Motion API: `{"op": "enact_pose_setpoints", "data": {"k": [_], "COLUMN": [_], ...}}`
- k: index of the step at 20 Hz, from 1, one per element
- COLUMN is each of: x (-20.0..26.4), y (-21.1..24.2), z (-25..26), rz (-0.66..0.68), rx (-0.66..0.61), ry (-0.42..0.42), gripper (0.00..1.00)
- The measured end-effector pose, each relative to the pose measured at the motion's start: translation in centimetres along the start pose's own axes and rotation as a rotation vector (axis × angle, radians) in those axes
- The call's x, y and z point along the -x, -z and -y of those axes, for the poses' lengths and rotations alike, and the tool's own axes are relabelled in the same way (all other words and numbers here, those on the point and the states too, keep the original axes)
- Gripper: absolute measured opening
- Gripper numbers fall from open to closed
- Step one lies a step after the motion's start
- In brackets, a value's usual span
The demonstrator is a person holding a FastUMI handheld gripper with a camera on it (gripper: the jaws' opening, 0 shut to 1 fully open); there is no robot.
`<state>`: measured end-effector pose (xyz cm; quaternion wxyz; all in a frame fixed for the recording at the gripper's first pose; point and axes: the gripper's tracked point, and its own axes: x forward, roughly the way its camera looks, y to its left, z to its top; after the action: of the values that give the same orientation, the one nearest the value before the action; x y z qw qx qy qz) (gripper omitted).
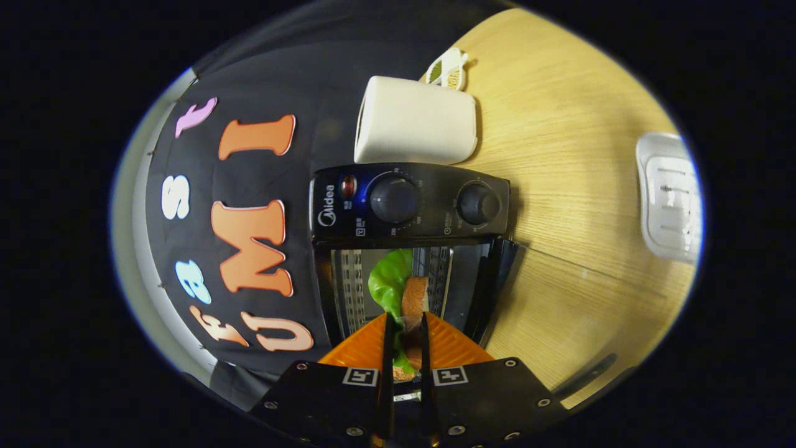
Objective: Open the toaster oven, put the food inside, and close the toaster oven door.
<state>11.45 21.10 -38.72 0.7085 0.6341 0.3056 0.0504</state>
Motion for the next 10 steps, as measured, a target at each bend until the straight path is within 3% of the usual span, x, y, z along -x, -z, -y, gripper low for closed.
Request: {"op": "enact_pose_setpoints", "data": {"k": [7, 10], "x": [-5.1, -5.9], "y": [1.9, 3.3], "z": [-0.6, -0.7], "rz": [0.037, 0.002], "rx": [-0.062, -0.043], "ry": [0.004, 0.038], "gripper": [0.2, 0.32]}}
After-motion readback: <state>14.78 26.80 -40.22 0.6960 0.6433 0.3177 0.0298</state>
